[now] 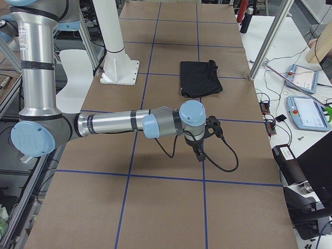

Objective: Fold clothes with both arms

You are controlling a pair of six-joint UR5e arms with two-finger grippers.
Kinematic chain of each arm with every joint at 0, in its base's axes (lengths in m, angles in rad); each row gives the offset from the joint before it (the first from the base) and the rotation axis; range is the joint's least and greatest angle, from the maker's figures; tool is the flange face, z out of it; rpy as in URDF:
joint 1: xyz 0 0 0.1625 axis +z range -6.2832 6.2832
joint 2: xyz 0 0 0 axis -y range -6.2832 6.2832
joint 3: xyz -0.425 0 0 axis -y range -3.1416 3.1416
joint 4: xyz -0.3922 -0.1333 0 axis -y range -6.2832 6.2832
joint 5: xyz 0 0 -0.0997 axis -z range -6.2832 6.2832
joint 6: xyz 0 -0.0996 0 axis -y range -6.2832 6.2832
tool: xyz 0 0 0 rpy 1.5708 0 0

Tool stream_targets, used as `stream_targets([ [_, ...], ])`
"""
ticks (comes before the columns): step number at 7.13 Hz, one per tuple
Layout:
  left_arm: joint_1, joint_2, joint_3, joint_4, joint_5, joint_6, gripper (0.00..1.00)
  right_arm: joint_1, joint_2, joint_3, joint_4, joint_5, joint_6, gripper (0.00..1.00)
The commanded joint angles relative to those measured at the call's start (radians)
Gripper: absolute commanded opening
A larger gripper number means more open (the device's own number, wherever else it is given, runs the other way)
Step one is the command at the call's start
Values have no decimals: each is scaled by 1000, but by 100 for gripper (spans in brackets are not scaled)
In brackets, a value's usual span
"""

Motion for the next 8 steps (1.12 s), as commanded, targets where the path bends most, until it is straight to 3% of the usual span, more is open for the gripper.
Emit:
stream_targets([
  [1,1,-11,1,6,7,-2,100,-21,-7,21,7,-54,15,100],
  [8,1,-38,18,11,42,-85,100,-21,-15,-2,2,-8,94,100],
])
